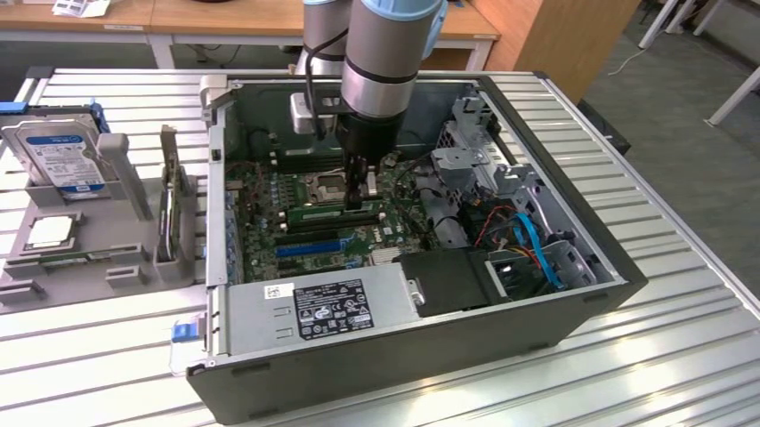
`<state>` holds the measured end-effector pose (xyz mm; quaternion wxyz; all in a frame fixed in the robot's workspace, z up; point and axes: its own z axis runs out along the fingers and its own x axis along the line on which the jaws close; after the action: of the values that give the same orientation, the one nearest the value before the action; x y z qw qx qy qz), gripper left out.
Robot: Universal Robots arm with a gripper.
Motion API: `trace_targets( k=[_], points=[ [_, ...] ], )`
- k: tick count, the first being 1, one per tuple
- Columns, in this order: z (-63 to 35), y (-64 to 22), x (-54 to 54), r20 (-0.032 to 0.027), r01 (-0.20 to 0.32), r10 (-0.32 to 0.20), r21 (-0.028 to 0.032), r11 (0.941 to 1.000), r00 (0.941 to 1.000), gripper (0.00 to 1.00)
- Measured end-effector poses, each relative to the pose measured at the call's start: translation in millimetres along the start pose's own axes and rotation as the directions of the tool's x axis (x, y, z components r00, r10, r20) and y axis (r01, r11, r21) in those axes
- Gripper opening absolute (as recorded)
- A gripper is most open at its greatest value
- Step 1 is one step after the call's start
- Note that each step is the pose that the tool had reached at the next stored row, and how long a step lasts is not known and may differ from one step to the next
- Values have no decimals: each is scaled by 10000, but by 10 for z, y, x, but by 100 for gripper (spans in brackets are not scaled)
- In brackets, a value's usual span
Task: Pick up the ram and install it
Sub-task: 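Insert the ram into the slot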
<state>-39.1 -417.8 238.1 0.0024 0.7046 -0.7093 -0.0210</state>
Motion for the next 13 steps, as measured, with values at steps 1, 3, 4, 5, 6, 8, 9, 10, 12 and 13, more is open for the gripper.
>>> trace_targets(
  k=[1,3,4,5,6,8,9,10,12,13],
  points=[
    [2,0,0,0,-7,7,0,10000,10000,12],
    [7,0,0,2,-25,25,1,10000,10000,12],
    [10,0,0,2,-34,34,1,10000,10000,12],
    [12,0,0,3,-44,44,1,10000,10000,12],
    [15,0,0,3,-55,55,2,10000,10000,12],
    [19,0,1,2,-74,74,2,10000,10000,12],
    [20,0,1,2,-76,76,2,10000,10000,12],
    [21,-1,1,4,-77,77,3,10000,10000,12],
    [21,-1,0,4,-80,80,2,10000,10000,12],
    [21,-3,0,4,-80,80,3,10000,10000,12]
  ],
)
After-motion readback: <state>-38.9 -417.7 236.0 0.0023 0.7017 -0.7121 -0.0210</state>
